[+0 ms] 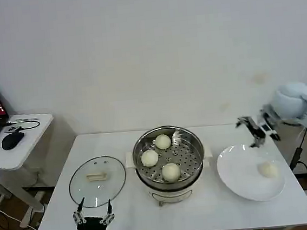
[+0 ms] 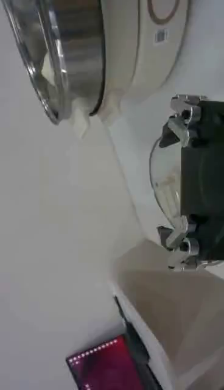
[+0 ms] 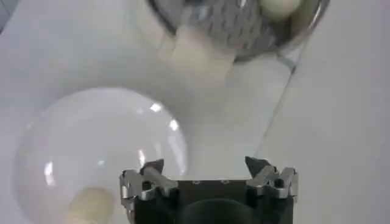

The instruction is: Take steamed baozi put them in steamer then cover it.

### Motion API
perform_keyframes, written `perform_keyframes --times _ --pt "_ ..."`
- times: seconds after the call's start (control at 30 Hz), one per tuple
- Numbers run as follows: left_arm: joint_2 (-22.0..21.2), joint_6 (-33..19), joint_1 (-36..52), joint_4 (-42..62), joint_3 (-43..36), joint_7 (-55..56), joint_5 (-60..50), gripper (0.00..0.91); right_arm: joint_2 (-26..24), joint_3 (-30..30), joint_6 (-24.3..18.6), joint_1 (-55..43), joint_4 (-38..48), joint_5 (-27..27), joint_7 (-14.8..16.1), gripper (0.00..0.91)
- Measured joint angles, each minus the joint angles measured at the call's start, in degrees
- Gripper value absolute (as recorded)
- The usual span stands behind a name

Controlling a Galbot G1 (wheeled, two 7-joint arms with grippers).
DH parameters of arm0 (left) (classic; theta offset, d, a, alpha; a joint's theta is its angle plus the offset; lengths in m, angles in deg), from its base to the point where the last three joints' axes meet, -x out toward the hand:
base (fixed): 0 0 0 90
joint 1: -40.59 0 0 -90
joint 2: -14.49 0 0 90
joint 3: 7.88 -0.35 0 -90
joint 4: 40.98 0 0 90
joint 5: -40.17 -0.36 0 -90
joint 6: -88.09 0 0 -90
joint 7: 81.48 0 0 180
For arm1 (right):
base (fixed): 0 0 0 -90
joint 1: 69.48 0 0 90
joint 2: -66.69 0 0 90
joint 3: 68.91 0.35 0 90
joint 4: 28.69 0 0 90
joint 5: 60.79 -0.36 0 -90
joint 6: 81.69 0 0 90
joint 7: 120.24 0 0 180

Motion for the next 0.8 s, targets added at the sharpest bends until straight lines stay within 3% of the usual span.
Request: perform_keyframes --times 0.33,0.8 --pt "-0.2 0.0 0.6 1.1 -0.6 0.0 -0.4 0.907 -3.5 10.2 1.3 14.1 4.8 3.7 -0.8 0.907" --pt "-0.3 0.0 0.2 1.7 -0.4 0.0 -0.8 0.907 -0.9 21.7 1.8 28.1 12.3 7.1 -1.6 0.907"
